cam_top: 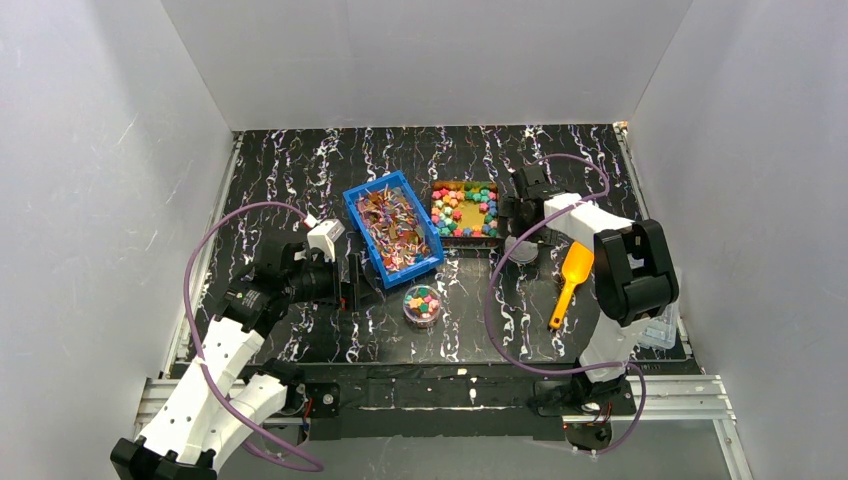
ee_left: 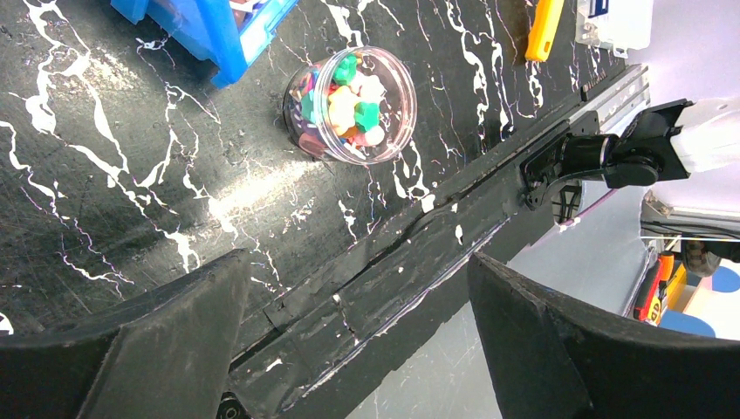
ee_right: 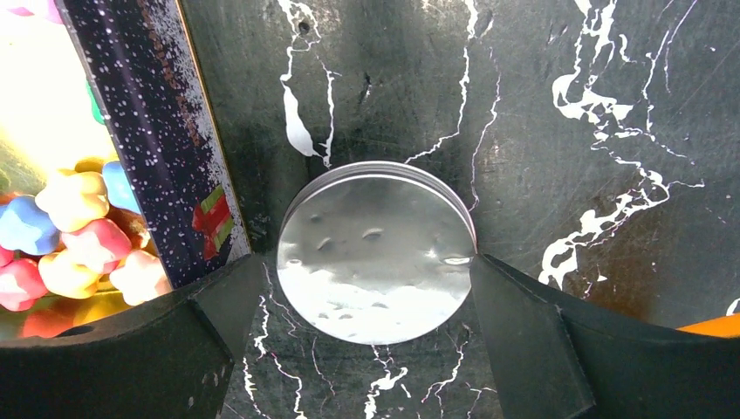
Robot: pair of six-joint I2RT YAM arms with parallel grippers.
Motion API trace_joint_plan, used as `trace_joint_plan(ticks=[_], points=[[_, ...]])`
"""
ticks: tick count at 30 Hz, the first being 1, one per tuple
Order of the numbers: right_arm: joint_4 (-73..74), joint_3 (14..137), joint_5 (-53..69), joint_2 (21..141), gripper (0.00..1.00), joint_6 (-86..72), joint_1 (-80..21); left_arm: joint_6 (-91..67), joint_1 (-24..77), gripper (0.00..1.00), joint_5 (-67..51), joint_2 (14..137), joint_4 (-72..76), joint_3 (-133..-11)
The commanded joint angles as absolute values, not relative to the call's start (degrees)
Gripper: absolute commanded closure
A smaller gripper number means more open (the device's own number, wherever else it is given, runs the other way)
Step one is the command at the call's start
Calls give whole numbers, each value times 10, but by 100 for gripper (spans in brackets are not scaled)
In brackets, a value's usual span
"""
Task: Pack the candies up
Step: Pick up the bottle lid at the center of the board.
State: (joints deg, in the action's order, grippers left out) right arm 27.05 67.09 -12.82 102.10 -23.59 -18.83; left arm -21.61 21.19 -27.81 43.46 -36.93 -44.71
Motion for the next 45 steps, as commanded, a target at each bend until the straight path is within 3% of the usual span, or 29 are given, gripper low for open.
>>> trace_joint_plan(ticks=[1, 45], points=[[267, 696, -141, 1027, 2, -239, -200, -208, 213, 7, -278, 432, -378, -452], [256, 657, -169, 1029, 2, -254, -200, -208, 213, 7, -279, 433, -377, -453]])
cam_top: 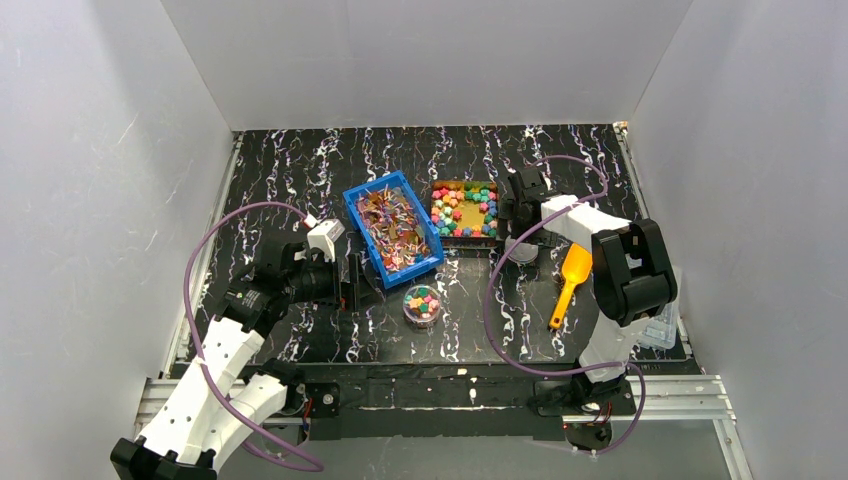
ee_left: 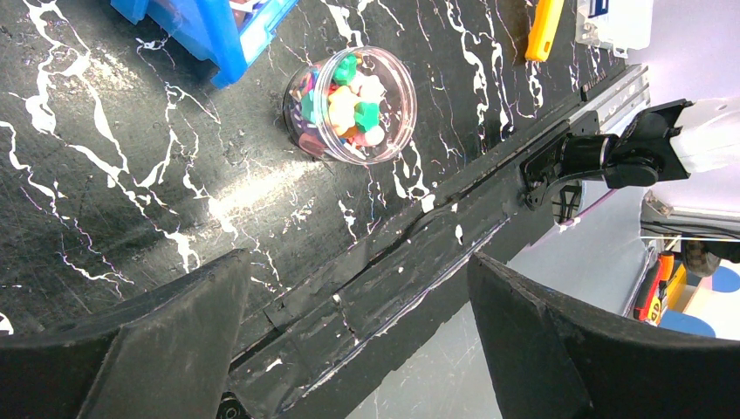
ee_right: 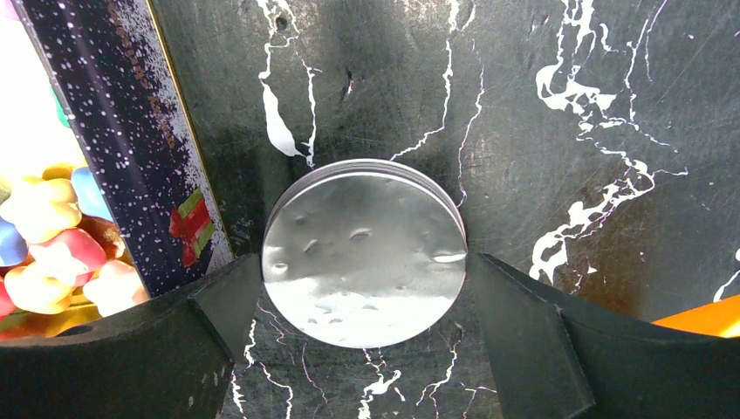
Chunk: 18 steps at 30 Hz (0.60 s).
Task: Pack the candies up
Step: Pick up the bottle lid at the center of the board.
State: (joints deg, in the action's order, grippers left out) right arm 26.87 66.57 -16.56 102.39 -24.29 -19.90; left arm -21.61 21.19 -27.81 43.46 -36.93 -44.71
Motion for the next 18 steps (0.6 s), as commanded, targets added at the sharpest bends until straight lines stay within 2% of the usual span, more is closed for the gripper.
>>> trace_joint_plan(ticks=[1, 7, 18], points=[[255, 655, -168, 1028, 2, -254, -200, -208, 213, 7, -279, 433, -378, -453], [250, 650, -161, 1030, 7, -255, -200, -208, 213, 7, -279, 433, -378, -453], [243, 646, -145, 1024, 24, -255, -200, -208, 213, 7, -279, 437, -378, -453]])
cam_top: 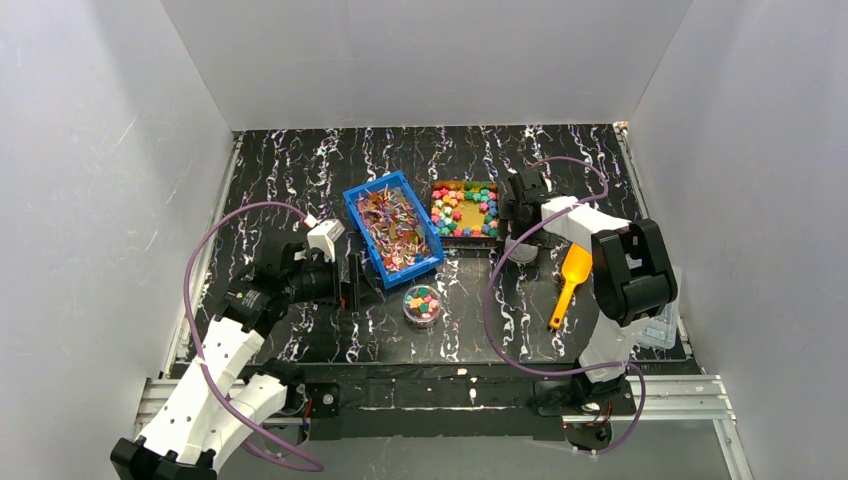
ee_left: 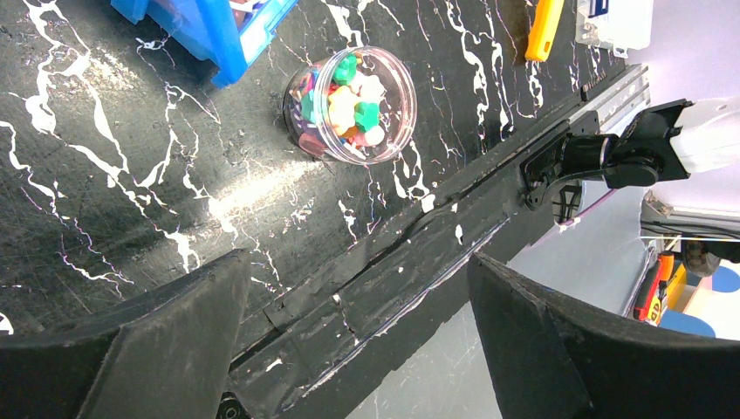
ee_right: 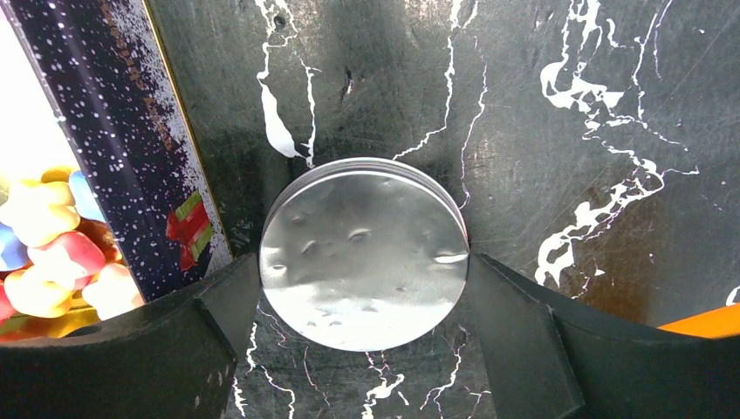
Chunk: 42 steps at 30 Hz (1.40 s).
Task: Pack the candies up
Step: Pick up the bottle lid at the center of the board.
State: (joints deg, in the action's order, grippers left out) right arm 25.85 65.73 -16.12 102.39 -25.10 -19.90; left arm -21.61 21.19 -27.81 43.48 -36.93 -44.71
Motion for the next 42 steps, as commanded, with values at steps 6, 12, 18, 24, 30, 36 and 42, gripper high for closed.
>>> trace_joint_plan(ticks=[6, 12, 18, 24, 30, 36, 42], points=[[259, 645, -153, 992, 26, -248, -200, -208, 213, 7, -279, 438, -378, -453], [288, 639, -160, 937, 27, -242, -200, -209, 213, 7, -280, 438, -378, -453], [311, 627, -134, 878, 29, -239, -212, -209, 213, 7, -278, 435, -378, -452], [349, 634, -128, 822, 29, -243, -259, -209, 213, 7, -271, 432, -380, -453], [380, 646, -124, 781, 30, -266, -333, -210, 213, 7, -262, 428, -382, -453], [386, 654, -137, 773, 30, -302, -429, -211, 213, 6, -247, 416, -386, -454], [386, 679, -165, 803, 29, -332, -535, -213, 213, 4, -233, 402, -388, -454]])
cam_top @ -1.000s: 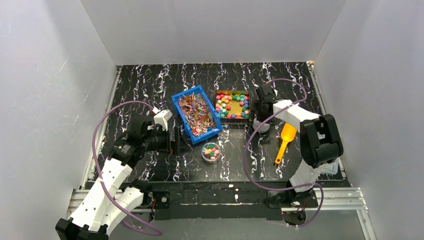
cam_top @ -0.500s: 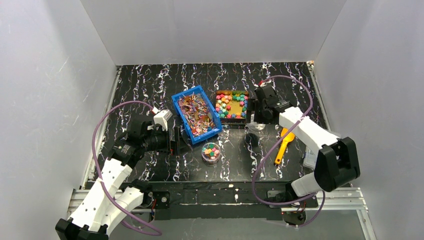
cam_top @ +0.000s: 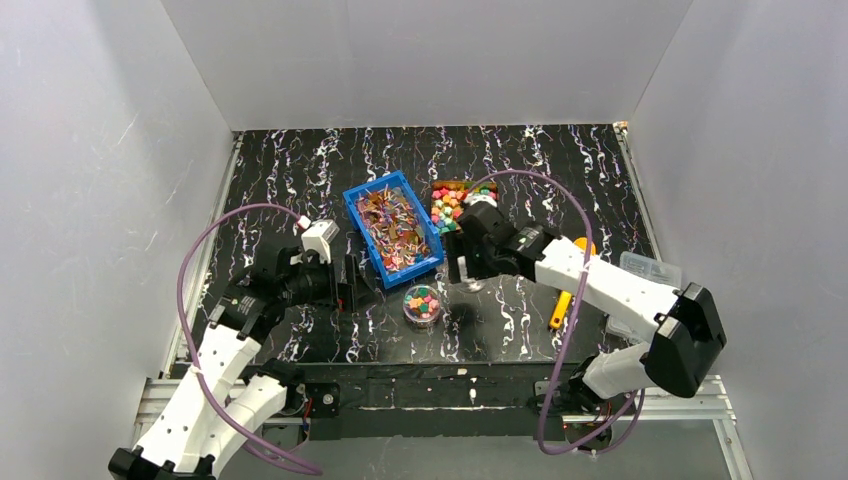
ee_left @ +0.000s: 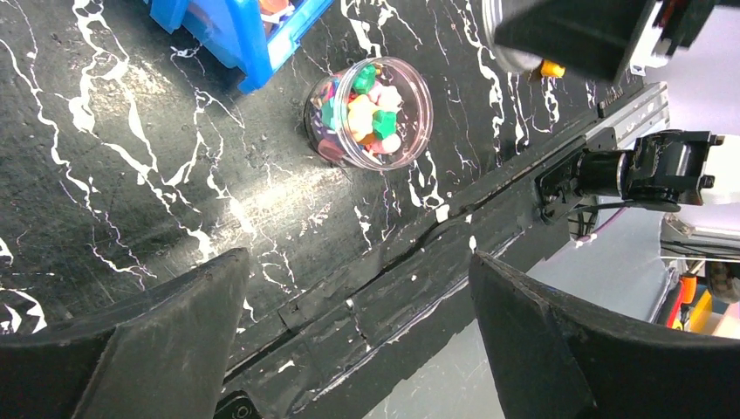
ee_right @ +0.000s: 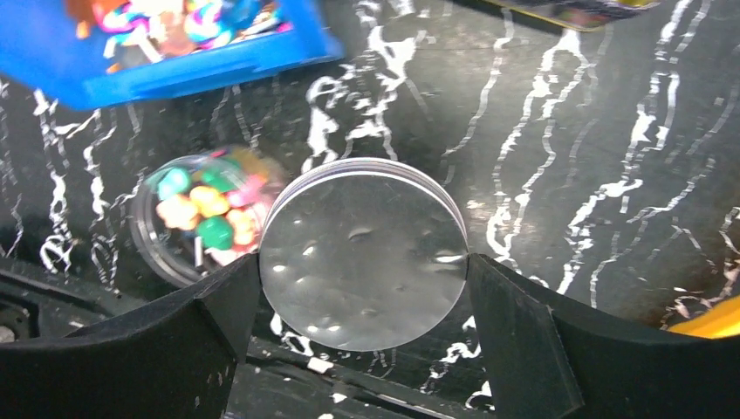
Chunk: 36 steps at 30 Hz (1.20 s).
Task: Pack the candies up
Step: Pick up the bottle lid at the center of the board, then close the bottle lid on the packing bottle.
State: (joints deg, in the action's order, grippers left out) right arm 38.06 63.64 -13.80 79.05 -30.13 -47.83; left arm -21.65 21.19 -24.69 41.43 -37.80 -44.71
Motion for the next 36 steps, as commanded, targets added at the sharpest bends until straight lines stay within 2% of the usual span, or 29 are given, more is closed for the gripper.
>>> trace_joint_plan(ticks=[1, 12, 36], points=[[388, 685, -172, 812, 29, -337, -550, -213, 213, 4, -230, 400, -389, -455], [383, 740, -217, 906, 27, -355, -642, -216, 213, 2, -199, 368, -395, -457], [381, 783, -222, 997, 25, -357, -671, -219, 213, 2, -184, 347, -399, -458]])
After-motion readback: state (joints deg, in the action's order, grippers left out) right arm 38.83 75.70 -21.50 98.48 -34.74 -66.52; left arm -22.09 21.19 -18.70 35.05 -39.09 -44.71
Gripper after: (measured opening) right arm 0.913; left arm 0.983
